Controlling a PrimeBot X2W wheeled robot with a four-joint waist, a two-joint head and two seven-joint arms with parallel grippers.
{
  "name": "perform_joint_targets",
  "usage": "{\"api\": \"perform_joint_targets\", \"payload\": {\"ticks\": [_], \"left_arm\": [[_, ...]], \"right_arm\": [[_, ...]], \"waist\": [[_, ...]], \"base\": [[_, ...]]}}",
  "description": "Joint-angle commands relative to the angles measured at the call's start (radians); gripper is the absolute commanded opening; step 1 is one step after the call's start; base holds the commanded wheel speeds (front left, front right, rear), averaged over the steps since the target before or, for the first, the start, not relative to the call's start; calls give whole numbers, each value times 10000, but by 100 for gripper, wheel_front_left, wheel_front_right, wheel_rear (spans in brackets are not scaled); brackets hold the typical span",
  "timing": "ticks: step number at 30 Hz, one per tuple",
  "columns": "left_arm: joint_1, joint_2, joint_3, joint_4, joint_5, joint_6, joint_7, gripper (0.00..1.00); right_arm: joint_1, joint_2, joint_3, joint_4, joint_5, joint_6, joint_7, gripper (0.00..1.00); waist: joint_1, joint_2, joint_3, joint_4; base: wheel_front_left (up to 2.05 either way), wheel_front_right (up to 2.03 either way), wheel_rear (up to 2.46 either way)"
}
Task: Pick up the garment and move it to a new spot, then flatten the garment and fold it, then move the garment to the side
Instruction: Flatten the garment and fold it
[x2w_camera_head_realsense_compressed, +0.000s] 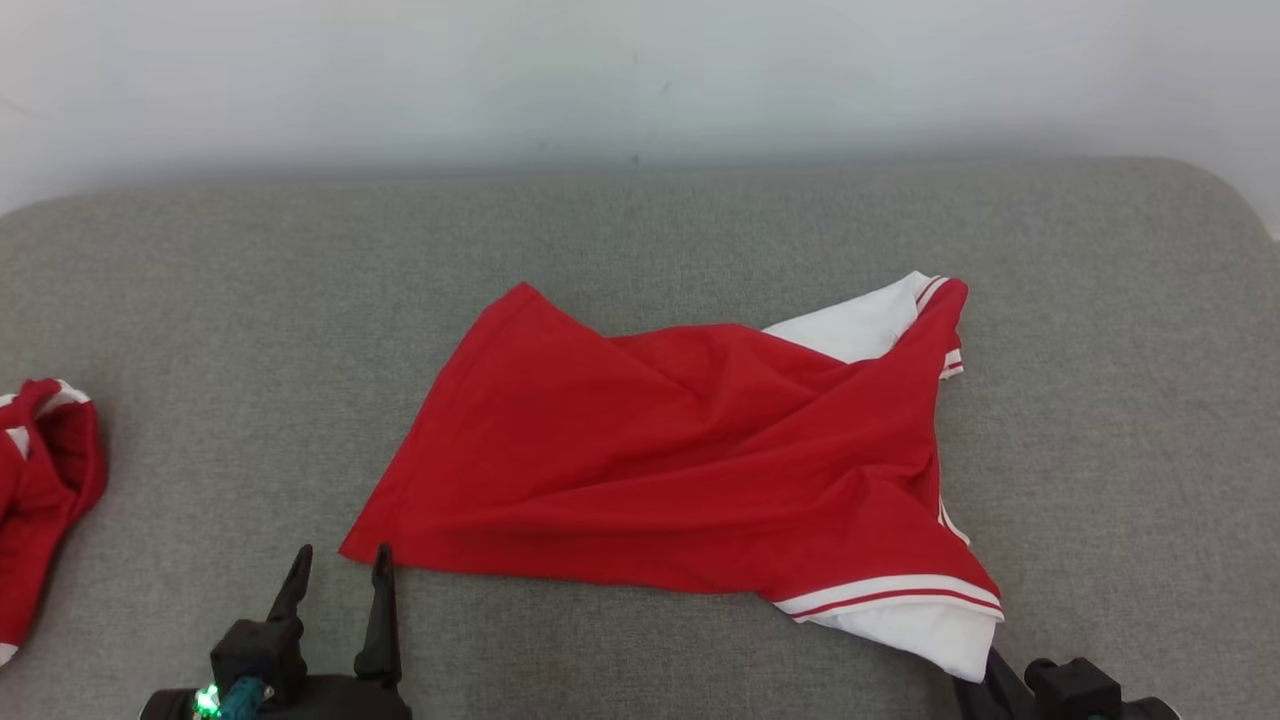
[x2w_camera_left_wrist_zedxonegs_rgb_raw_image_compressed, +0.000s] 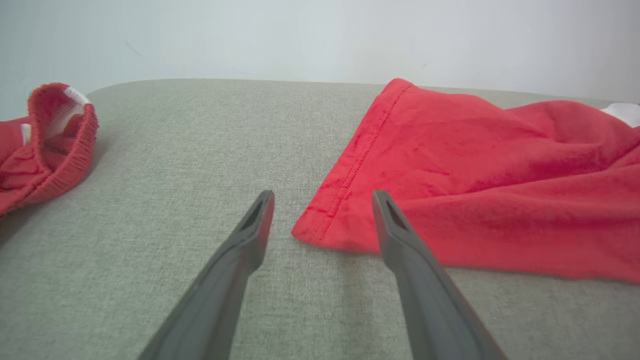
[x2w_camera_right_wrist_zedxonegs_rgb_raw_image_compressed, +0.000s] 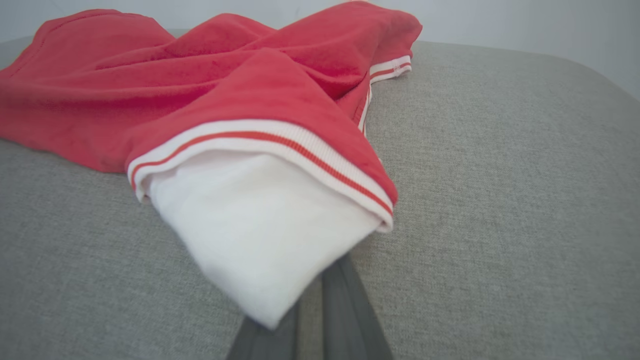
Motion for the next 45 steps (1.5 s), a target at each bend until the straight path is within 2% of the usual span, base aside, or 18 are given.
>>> {"api": "perform_joint_targets", "payload": {"ticks": [1,7,15,16,17,18,19,20,27,31,34,39,45], "left_arm": [[-197,88,55,181,114,-37,-18,100],[-694,108,488,1033,296,120,-19,100],[-955,54,671,1377,412,3,-19,100],[-1016,46,681,1396,424,-12,-16,86],[-1063,33,691,1414,438,-22,-16,50],[-1065,22,676,1451,439,-45,-16,27],[-1063,11,651,1519,436,-46,-16,11],[-1091,8,638,1547,437,-52,-16,0],[-1151,-23,660,1300,315,-129,-14,0],[-1115,-36,816,421,227,-175,-21,0],[-1379,53,856,-390,316,-232,-24,0],[-2108,604,669,-1179,448,-311,-24,0],[-3439,1637,222,-931,261,-315,-24,0]], "right_arm": [[-111,-35,17,-39,76,-23,-2,0],[-353,-16,-18,-157,113,-23,-2,0],[-534,29,-75,-303,56,-23,-2,0],[-551,35,-45,-303,43,-23,-2,0],[-562,36,-22,-301,39,-23,-2,0],[-583,28,3,-310,47,-23,-2,0],[-623,13,26,-323,74,-23,-2,0],[-667,-4,44,-344,100,-23,-2,0],[-745,26,112,-660,358,-23,-2,0],[-1011,74,382,-1338,1012,-23,-3,0],[-1352,-138,564,-2070,1744,-21,-2,0],[-2183,-384,559,-2937,3261,-23,-2,0],[-3418,-870,541,-3285,5138,-23,-1,0]], "waist": [[0,-1,250,-159],[0,-1,692,-372],[0,-1,1109,-409],[0,-1,1150,-410],[0,-1,1172,-410],[0,-1,1193,-412],[0,-1,1212,-415],[0,-1,1228,-416],[0,-1,1142,-384],[0,-1,899,-351],[0,-1,640,-323],[0,-1,51,-247],[0,-1,-627,-139]], "base": [[0,0,0],[0,0,0],[0,0,0],[0,0,0],[0,0,0],[0,0,0],[0,0,0],[0,0,0],[0,0,0],[0,0,0],[0,0,0],[0,0,0],[0,0,0]]}}
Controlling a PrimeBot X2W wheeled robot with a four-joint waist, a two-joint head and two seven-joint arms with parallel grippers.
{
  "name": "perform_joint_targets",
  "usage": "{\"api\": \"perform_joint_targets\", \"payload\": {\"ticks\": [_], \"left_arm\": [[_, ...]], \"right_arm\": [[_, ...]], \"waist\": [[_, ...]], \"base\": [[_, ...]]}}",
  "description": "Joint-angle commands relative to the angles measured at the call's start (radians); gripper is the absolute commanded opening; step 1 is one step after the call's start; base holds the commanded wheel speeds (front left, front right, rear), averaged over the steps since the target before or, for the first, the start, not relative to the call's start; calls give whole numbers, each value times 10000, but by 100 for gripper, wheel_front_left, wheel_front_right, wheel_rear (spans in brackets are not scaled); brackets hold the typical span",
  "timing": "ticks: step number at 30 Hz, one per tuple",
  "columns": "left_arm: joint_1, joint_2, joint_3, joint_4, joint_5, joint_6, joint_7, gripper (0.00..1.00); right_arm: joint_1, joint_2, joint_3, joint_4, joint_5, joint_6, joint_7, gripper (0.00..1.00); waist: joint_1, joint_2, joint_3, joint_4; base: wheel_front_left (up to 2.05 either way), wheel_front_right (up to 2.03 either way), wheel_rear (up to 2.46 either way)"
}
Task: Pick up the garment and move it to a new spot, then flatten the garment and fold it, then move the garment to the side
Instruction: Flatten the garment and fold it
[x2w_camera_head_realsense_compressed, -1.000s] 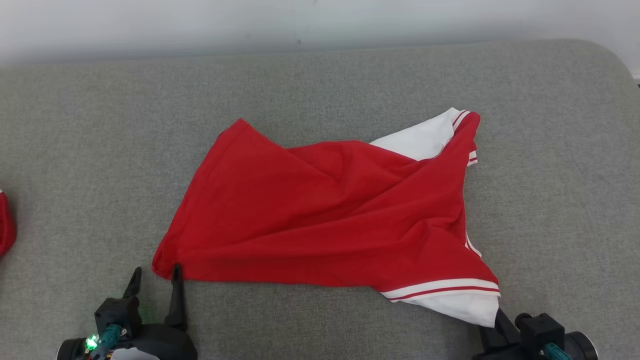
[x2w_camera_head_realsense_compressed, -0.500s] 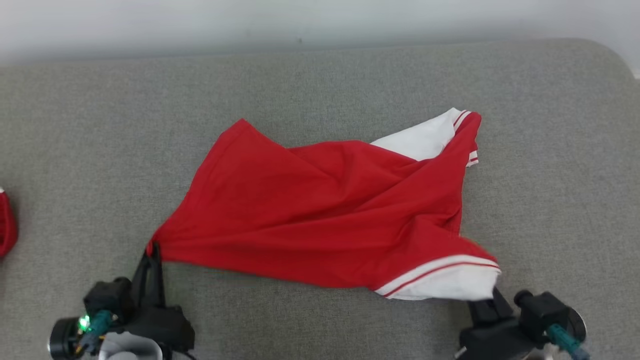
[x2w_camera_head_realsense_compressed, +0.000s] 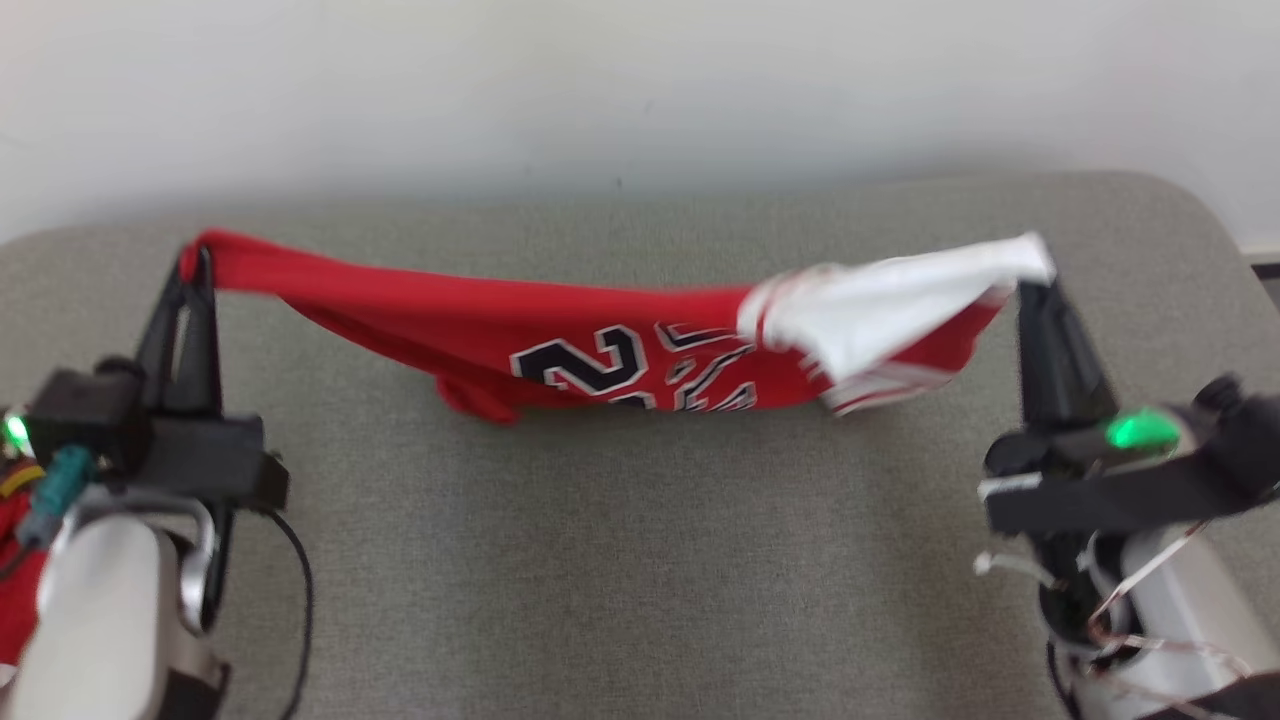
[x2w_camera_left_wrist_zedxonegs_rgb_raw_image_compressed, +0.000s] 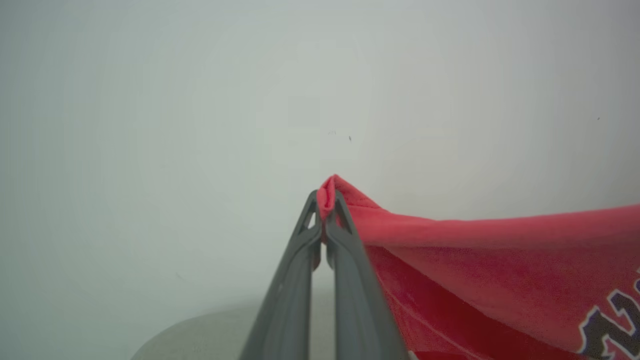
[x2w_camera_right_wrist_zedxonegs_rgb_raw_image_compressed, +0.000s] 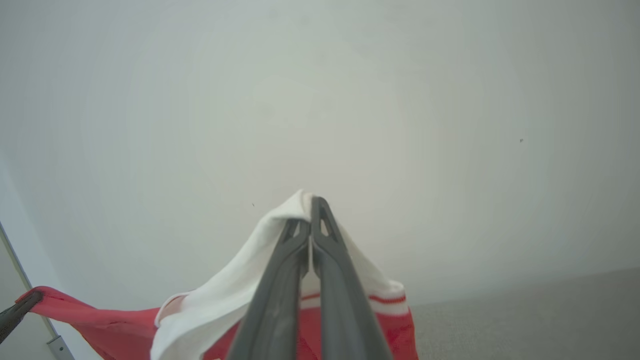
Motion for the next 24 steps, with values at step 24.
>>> {"api": "perform_joint_targets", "payload": {"ticks": [24], "left_arm": [[-4779,2414,-2540,912,-551,-1,779,0]], "right_arm": [[-4813,-1067,-174,157,1524,-21,487,0]], "waist": [[1,-1,1657,429]], "base": [[0,0,0]]}}
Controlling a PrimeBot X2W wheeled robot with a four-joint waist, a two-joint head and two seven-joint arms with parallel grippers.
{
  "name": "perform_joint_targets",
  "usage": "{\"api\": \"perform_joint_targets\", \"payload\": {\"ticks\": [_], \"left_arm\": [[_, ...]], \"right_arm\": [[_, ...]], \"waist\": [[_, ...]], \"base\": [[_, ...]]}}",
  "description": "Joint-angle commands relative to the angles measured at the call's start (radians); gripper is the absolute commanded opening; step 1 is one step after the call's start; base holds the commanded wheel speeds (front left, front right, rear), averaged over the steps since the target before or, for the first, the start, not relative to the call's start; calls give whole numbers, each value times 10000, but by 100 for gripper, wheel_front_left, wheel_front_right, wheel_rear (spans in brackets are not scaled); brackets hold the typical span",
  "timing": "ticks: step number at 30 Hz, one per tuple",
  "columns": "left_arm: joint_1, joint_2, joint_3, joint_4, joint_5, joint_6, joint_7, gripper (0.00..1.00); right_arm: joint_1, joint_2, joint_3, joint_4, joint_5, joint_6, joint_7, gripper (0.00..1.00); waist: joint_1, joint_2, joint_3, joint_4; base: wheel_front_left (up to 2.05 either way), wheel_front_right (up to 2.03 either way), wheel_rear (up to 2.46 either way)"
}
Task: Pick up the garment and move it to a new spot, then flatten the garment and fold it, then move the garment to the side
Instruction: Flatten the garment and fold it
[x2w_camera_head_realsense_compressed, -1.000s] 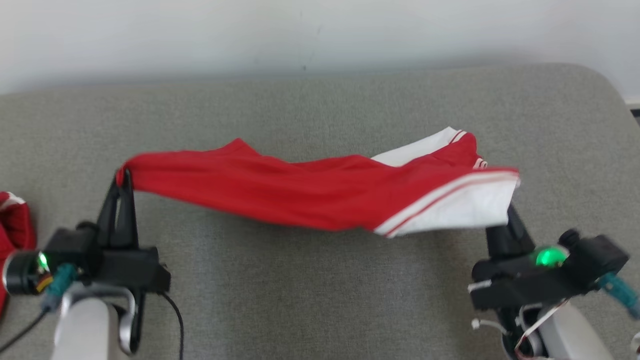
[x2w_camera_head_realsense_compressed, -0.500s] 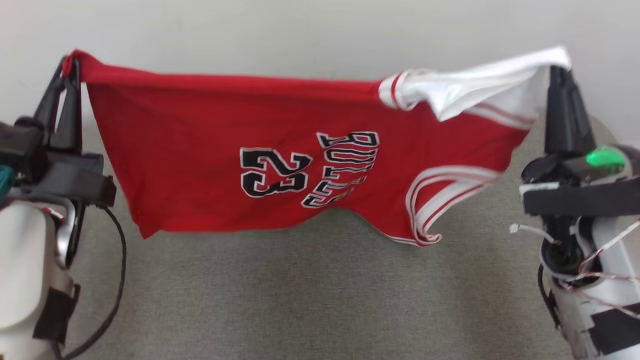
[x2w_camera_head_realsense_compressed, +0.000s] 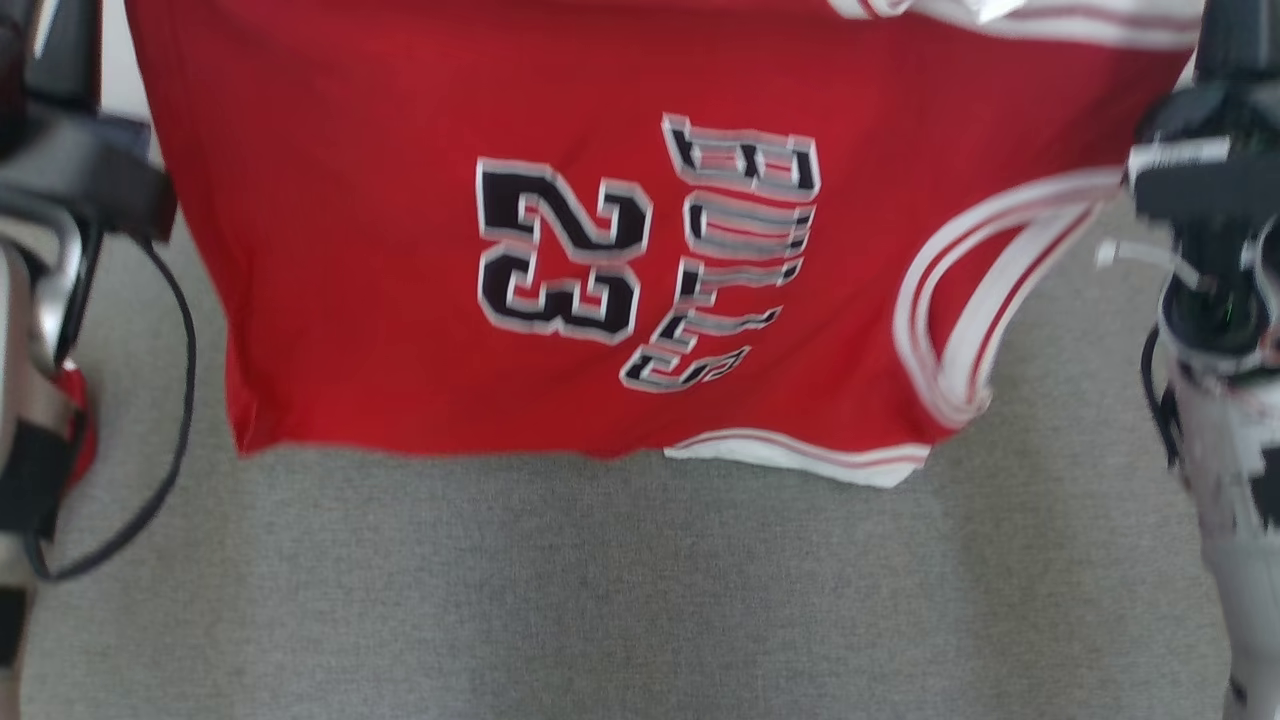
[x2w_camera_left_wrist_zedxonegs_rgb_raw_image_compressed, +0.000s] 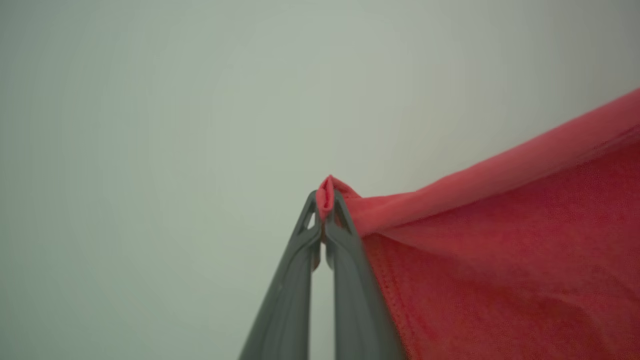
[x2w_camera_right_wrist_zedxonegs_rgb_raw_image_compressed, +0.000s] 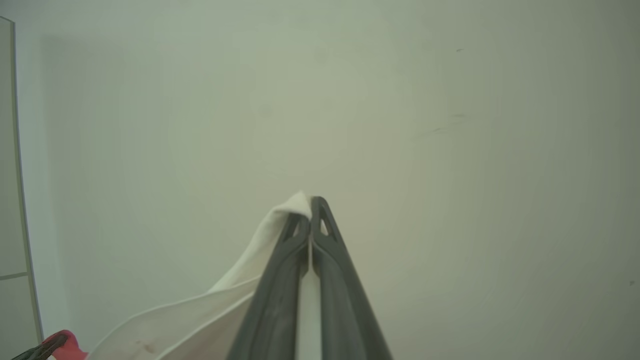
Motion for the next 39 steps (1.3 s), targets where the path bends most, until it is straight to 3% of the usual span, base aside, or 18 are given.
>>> {"api": "perform_joint_targets", "payload": {"ticks": [1,4,10,13,16,21,28,32,39], "left_arm": [[-380,42,-64,96,99,22,48,0],[-1867,135,-342,720,254,28,123,0],[-4779,354,-378,1403,1043,544,-542,0],[-5844,237,-376,1379,1204,702,-748,0],[-6390,152,-431,1310,1232,695,-794,0],[-5560,87,-289,1578,895,733,-805,0],[-3330,-382,99,1568,355,890,-808,0],[-1869,-995,587,1165,-123,1088,-811,0],[694,-1887,1118,1077,-248,1022,-810,0]], "right_arm": [[-504,-29,48,113,-150,-19,32,0],[-2631,-56,168,1288,-934,-21,6,0],[-6385,257,-992,3285,-2528,-21,-466,0],[-7756,235,-1560,3172,-3504,-21,-515,0],[-8080,448,-2001,2923,-3929,-22,-495,0],[-7403,415,-2022,2836,-3942,-22,-500,0],[-5135,344,-1857,2418,-3381,-22,-505,0],[-3368,293,-2049,1848,-2978,-22,-507,0],[-190,797,-2300,1083,-2659,-21,-505,0]], "waist": [[-1,-1,1370,48],[-1,-1,2738,-1],[-1,-1,3849,-92],[-1,-1,4084,-95],[-1,-1,4203,-93],[-1,-1,4413,-245],[-1,-1,4739,-415],[-1,-1,4726,-410],[-1,-1,4195,-575]], "base": [[0,0,0],[0,0,0],[0,0,0],[0,0,0],[0,0,0],[0,0,0],[0,0,0],[0,0,0],[0,0,0]]}}
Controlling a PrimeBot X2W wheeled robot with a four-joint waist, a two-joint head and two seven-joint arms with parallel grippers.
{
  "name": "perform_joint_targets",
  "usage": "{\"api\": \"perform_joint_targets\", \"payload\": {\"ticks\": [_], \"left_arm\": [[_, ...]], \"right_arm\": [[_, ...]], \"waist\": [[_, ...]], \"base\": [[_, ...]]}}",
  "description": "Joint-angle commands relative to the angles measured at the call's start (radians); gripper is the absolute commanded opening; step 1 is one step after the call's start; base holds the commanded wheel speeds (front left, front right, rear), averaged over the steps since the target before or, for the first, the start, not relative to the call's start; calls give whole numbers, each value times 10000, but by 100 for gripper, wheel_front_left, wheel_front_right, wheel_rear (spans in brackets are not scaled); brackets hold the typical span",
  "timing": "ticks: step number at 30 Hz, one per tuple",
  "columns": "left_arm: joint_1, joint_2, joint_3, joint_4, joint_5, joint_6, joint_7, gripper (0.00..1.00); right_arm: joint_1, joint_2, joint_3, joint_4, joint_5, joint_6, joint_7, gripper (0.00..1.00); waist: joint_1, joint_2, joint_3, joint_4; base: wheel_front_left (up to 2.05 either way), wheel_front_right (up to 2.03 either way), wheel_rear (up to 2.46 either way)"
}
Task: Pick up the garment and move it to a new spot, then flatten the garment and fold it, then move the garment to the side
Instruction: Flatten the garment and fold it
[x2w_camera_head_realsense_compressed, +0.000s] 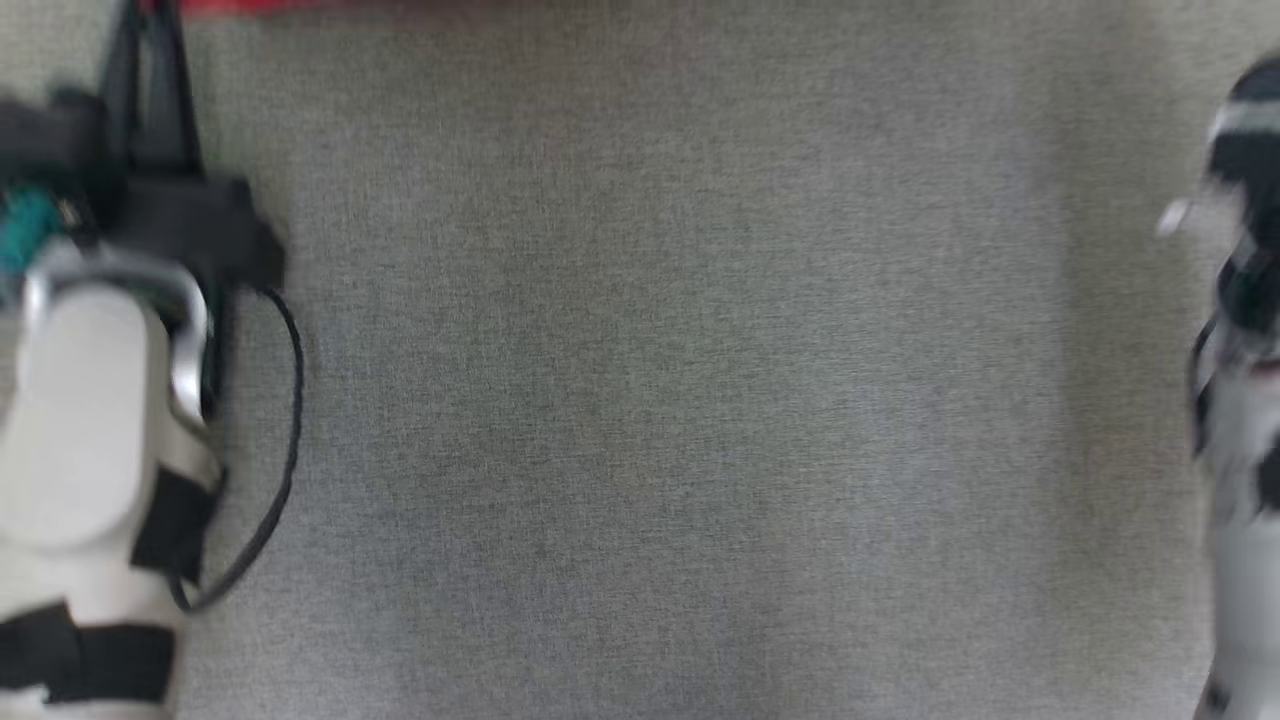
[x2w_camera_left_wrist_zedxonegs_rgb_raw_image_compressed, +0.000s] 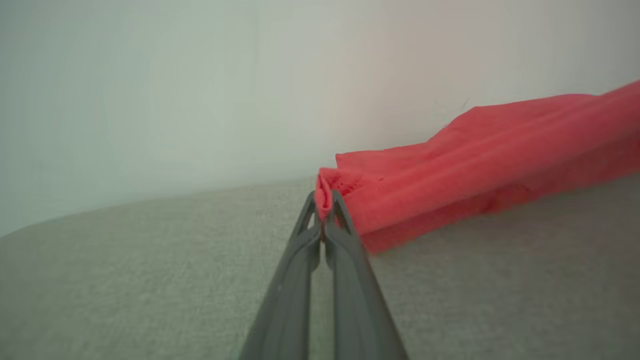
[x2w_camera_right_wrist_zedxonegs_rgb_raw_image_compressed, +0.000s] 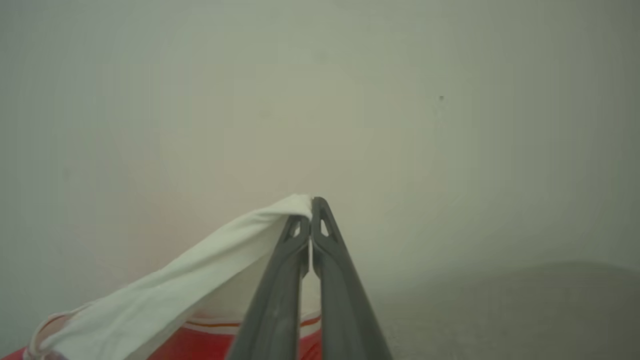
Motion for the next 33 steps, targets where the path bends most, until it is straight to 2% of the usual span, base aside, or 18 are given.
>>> {"api": "perform_joint_targets", "payload": {"ticks": [1,6,12,22,28,33], "left_arm": [[142,21,96,34,-44,27,-24,0],[1549,-283,110,199,322,-340,-15,0],[3380,-681,383,43,455,-492,8,0],[5729,-1597,1686,-271,154,-493,-6,0],[7059,-1884,2028,-136,288,-619,-8,0],[8009,-2018,1918,57,434,-746,-9,0]], "right_arm": [[213,74,-22,-26,49,-25,-6,0],[2079,286,275,-227,28,-25,-5,0],[4138,325,860,-69,-113,-25,-5,0],[6624,741,922,345,-264,-25,-6,0],[7759,889,794,577,-326,-26,-6,0],[8827,1001,662,832,-310,-26,-7,0]], "waist": [[1,-1,-208,-111],[1,-1,-782,-227],[1,-1,-1813,-239],[1,-1,-3749,-198],[1,-1,-4713,-208],[1,-1,-5474,-135]], "base": [[0,0,0],[0,0,0],[0,0,0],[0,0,0],[0,0,0],[0,0,0]]}}
